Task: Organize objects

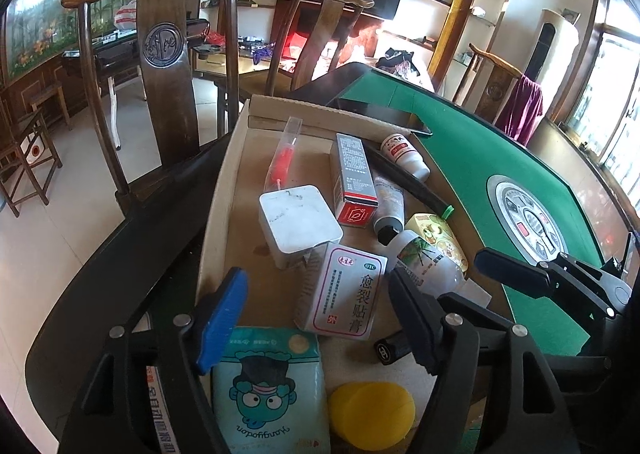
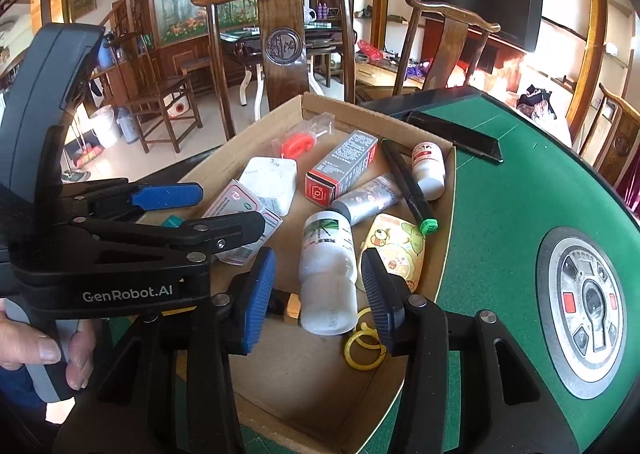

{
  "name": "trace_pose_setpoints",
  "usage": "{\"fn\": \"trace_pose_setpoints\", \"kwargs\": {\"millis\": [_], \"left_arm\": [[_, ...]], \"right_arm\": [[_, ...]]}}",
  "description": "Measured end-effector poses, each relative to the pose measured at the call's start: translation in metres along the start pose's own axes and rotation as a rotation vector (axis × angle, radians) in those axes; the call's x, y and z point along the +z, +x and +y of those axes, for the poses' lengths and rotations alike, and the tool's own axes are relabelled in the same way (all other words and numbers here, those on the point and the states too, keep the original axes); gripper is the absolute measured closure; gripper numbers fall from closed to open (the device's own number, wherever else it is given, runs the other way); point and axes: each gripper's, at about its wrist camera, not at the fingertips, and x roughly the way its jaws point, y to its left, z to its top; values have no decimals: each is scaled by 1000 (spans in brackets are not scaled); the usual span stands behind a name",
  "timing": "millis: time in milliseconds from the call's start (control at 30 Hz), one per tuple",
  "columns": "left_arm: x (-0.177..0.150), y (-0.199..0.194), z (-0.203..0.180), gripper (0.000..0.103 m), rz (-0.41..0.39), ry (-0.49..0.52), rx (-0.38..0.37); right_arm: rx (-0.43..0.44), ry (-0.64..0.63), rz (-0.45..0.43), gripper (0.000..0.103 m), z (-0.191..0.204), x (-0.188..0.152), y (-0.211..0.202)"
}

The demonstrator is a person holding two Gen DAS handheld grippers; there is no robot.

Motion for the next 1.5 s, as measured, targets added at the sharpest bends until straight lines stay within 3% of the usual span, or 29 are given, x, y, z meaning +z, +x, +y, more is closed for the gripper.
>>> {"fn": "trace_pose_setpoints", "kwargs": {"millis": [200,333,400,500,633,900,1233,1400,1500], "left_arm": [[-1,-5,-3,28,-7,8,-3],[-2,-10,-3,27,-21,3,-3],[-3,-13,-4,27,-37,3,17],[-5,-20,-5,26,-70,0,28],[-10,-29,-9,24,-113,-5,99],[-19,-42,-27,23,-130,77,223],[-34,-64,-35,23,-162,100,158],[-40,-72,-48,23,-258,174,255],[-42,-71,-53,23,-275,202,291]], "right_arm": [[-2,8,-12,56,0,-3,-9],[-27,22,-29,40,-3,-5,-14],[-44,25,-39,38,-4,-6,-19],[-65,33,-54,37,-5,-7,-26],[-89,60,-66,37,-10,-12,-33],[-123,131,-98,37,-19,-31,-53],[-111,224,-124,37,-35,-57,-72],[-108,249,-122,37,-42,-59,-71],[-100,253,-130,37,-44,-59,-73]]}}
